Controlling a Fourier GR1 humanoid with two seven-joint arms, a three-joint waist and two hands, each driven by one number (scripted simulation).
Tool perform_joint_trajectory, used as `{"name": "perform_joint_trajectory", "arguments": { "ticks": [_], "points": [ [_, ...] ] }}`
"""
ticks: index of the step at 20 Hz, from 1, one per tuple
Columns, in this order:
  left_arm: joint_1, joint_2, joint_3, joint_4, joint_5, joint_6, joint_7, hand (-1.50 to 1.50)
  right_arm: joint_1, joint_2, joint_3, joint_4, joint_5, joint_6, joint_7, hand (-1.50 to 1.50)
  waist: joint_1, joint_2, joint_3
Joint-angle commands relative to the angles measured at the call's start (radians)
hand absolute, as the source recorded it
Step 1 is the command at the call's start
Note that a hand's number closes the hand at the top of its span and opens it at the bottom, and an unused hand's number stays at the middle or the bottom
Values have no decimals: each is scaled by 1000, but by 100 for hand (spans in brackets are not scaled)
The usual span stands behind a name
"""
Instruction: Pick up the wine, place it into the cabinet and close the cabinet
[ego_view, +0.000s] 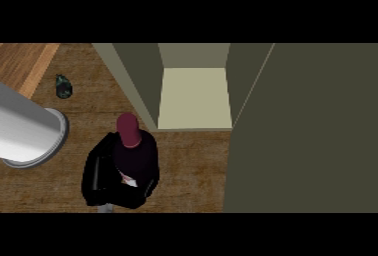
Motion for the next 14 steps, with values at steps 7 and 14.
{"name": "perform_joint_trajectory", "arguments": {
  "ticks": [7,14],
  "points": [
    [-254,-6,-132,-77,17,337,289,150,-13,-18,-79,-162,-124,9,102,-150,-5,4,0],
    [-389,-6,-151,113,42,419,233,150,82,-6,-78,-189,-141,35,55,-150,-12,5,0]
  ]
}}
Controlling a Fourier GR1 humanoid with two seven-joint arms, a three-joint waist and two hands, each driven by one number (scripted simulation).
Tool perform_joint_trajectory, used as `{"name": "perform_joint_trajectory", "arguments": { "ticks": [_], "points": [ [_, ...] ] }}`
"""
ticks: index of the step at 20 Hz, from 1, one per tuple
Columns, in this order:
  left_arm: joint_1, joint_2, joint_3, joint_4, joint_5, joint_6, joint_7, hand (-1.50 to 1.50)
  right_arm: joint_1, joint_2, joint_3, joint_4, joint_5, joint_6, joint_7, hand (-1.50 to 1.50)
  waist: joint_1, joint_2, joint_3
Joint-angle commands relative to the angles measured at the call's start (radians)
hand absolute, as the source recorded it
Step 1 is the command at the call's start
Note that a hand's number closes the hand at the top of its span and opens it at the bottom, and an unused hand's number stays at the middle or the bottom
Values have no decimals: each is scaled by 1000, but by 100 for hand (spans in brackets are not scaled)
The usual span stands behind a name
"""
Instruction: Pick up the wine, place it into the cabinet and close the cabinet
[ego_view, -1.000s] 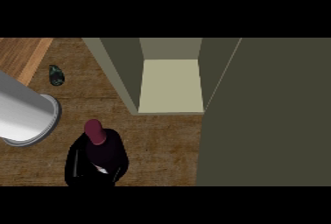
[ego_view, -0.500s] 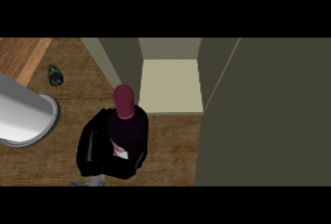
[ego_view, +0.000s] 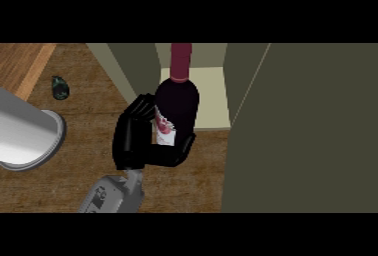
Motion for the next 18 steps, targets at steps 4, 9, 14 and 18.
{"name": "perform_joint_trajectory", "arguments": {
  "ticks": [4,9,14,18],
  "points": [
    [-178,0,-49,219,76,143,-76,150,48,-14,-57,-186,-140,15,78,-150,-6,3,-1],
    [-182,0,-43,359,110,100,-167,150,43,9,-2,-211,-90,1,99,-150,-6,3,-1],
    [-180,0,-94,429,185,124,-225,150,43,16,-14,-213,-120,10,109,-150,-3,2,-1],
    [-261,0,-97,554,260,105,-292,150,45,17,-16,-182,-99,21,95,-150,-2,4,-1]
  ]
}}
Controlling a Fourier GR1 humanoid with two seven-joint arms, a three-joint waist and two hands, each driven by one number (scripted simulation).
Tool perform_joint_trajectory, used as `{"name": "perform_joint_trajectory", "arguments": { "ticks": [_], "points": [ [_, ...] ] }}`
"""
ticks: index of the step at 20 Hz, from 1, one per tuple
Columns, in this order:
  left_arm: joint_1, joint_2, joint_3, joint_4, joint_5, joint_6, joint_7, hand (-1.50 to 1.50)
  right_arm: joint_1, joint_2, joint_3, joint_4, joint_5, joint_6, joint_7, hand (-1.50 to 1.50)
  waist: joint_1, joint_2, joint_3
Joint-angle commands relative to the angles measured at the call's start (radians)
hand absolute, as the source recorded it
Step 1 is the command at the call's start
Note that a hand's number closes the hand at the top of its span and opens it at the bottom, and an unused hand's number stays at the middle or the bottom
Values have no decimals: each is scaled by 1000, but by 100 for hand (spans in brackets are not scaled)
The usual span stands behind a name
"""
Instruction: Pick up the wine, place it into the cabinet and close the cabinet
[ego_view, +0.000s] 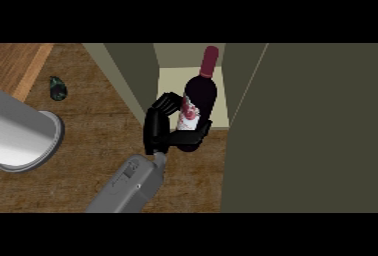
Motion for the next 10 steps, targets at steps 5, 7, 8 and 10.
{"name": "perform_joint_trajectory", "arguments": {
  "ticks": [5,7,8,10],
  "points": [
    [-36,0,-8,130,141,-28,-127,150,43,-17,-60,-222,-159,4,108,-150,0,0,0],
    [-70,0,7,175,183,-34,-131,150,54,0,0,-224,-105,5,97,-150,-4,-1,-1],
    [-43,0,-27,208,261,-66,-221,150,54,20,7,-149,-88,13,32,-150,-11,3,-1],
    [-109,0,-8,239,263,-64,-168,150,30,5,-50,-157,-126,13,55,-150,1,2,0]
  ]
}}
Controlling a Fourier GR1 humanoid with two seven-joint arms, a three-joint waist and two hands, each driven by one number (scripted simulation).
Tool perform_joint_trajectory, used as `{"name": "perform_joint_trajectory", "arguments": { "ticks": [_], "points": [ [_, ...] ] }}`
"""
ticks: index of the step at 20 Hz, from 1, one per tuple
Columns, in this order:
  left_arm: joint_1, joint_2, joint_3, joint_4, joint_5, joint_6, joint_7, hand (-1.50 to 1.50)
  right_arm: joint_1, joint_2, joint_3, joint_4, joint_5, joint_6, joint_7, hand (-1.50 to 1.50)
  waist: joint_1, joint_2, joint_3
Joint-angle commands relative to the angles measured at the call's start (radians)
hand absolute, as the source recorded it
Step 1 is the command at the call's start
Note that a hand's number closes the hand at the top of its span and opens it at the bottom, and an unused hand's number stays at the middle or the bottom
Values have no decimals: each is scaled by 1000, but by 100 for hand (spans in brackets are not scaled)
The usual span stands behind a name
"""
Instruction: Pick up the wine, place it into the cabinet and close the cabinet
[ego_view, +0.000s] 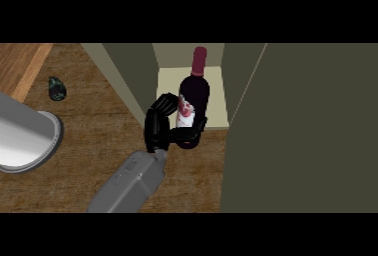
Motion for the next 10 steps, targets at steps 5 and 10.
{"name": "perform_joint_trajectory", "arguments": {
  "ticks": [5,10],
  "points": [
    [-116,0,16,155,99,-32,-22,150,27,-23,-64,-189,-161,6,96,-150,3,1,0],
    [-247,0,67,254,126,-19,8,150,11,14,5,-195,-107,-21,110,-150,-6,2,0]
  ]
}}
